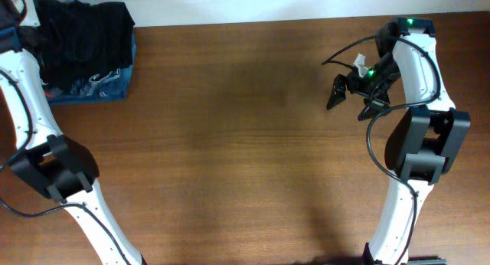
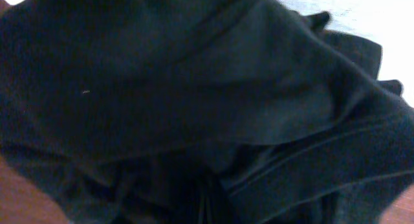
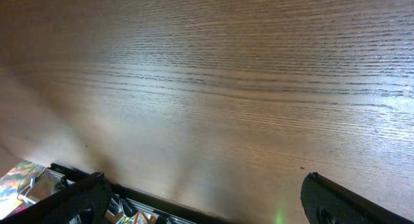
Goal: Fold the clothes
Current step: 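Lower the shirt onto the stack and open the left gripper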
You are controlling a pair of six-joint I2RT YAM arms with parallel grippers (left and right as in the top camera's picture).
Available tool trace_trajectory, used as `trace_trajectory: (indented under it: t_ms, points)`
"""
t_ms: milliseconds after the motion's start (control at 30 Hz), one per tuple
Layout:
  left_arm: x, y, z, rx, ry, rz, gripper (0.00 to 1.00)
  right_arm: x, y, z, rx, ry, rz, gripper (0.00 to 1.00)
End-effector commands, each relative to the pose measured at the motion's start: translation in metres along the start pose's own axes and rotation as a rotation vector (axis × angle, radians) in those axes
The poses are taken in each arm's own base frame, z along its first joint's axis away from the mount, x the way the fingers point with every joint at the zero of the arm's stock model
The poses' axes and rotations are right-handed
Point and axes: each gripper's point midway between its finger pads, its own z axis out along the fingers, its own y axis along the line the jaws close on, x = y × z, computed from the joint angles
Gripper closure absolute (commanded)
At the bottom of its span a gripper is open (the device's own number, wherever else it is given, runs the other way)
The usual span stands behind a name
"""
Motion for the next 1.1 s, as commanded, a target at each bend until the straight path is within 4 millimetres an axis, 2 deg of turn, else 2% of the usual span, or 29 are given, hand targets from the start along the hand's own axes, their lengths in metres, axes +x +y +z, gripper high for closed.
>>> trace_trajectory:
  t_ms: [0, 133, 200, 367, 467, 633, 667, 767, 900, 1000, 1067]
  points:
    - [0.009, 0.018, 0.007, -0.054, 0.025, -0.032, 0.99, 0.001, 0.005, 0.000, -0.010, -0.003, -0.007, 0.01]
    - [0.001, 0.018, 0.007, -0.054, -0.007, -0.028, 0.99, 0.001, 0.005, 0.000, -0.010, -0.003, -0.007, 0.01]
    - [-0.014, 0.018, 0.007, -0.053, -0.066, -0.023, 0.99, 0.000, 0.005, 0.000, -0.010, -0.005, -0.008, 0.01]
    - [-0.028, 0.020, 0.018, -0.057, -0.141, -0.030, 0.99, 0.000, 0.005, 0.000, -0.010, -0.005, -0.007, 0.01]
    - [-0.023, 0.021, 0.034, -0.052, -0.143, -0.030, 0.99, 0.000, 0.005, 0.000, -0.010, -0.005, -0.007, 0.01]
    - [0.002, 0.024, 0.076, -0.049, -0.102, -0.033, 0.99, 0.001, 0.005, 0.000, -0.010, -0.001, -0.005, 0.01]
    - [0.001, 0.026, 0.081, -0.056, -0.119, -0.033, 0.99, 0.001, 0.005, 0.000, -0.010, -0.001, -0.005, 0.01]
    - [-0.022, 0.031, 0.086, -0.070, -0.232, -0.024, 0.99, 0.001, 0.005, 0.000, -0.010, -0.001, 0.002, 0.01]
    - [-0.053, 0.033, 0.081, -0.079, -0.376, -0.011, 0.99, 0.003, 0.005, 0.000, -0.010, 0.005, 0.004, 0.01]
    - [-0.065, 0.030, 0.072, -0.078, -0.415, -0.006, 0.99, 0.004, 0.005, 0.000, -0.010, 0.009, 0.005, 0.01]
    - [-0.066, 0.032, 0.072, -0.098, -0.417, -0.008, 0.99, 0.003, 0.005, 0.000, -0.010, 0.007, 0.005, 0.01]
